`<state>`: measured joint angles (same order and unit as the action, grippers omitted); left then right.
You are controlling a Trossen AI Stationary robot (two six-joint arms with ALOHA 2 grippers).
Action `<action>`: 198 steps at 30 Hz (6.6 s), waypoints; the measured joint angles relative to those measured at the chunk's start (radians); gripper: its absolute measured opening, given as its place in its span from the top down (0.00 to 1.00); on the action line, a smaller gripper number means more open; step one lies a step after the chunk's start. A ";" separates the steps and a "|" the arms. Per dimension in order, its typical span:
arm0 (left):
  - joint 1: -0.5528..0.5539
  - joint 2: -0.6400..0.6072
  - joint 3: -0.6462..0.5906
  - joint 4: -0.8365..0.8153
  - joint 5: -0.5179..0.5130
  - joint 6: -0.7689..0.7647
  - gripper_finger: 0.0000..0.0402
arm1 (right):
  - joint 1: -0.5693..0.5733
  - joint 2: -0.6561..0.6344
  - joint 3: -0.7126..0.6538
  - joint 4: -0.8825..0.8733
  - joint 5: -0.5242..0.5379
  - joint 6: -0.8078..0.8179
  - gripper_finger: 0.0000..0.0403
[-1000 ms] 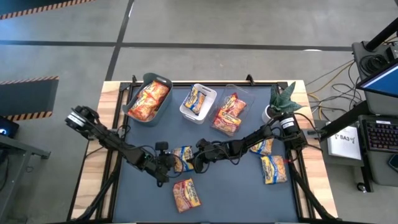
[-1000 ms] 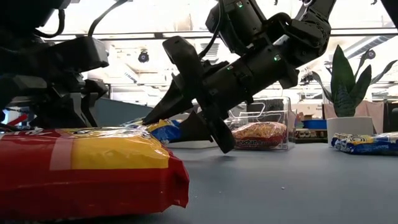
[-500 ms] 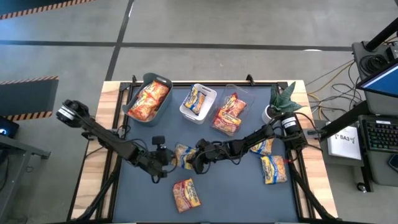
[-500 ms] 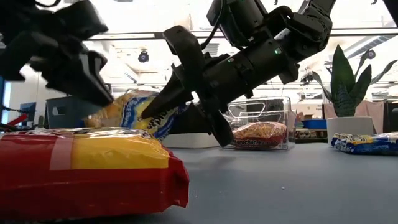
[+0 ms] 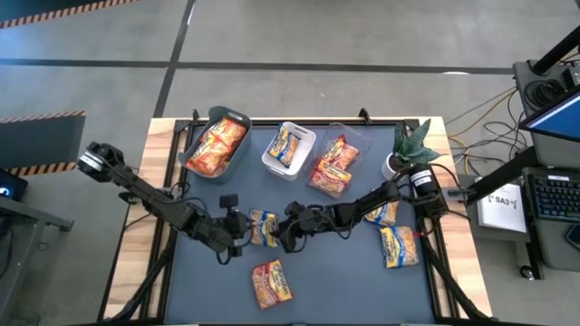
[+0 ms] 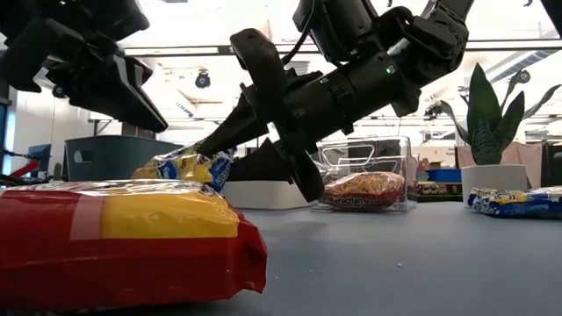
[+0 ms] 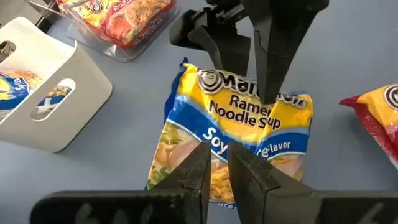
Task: Sort Maruchan noodles
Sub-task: Put the blue noodle pack into the white bin, then adjust the blue noodle pack in the white bin
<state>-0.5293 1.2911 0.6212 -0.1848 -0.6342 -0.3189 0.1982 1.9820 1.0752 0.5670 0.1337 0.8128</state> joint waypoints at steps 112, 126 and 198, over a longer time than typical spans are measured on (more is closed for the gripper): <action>0.189 -0.228 0.005 0.008 -0.246 0.694 0.91 | -0.488 -0.501 0.003 -0.603 0.342 -0.506 0.97; 0.189 -0.228 0.004 0.012 -0.246 0.680 0.91 | -0.494 -0.301 0.077 -0.506 0.461 -0.723 0.97; 0.618 0.197 0.049 0.823 0.009 0.470 0.91 | -0.135 -1.065 -0.356 -0.569 0.197 -1.007 0.98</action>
<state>0.0889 1.4881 0.6703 0.6387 -0.6252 0.1515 0.0633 0.9173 0.7196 -0.0021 0.3312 -0.1943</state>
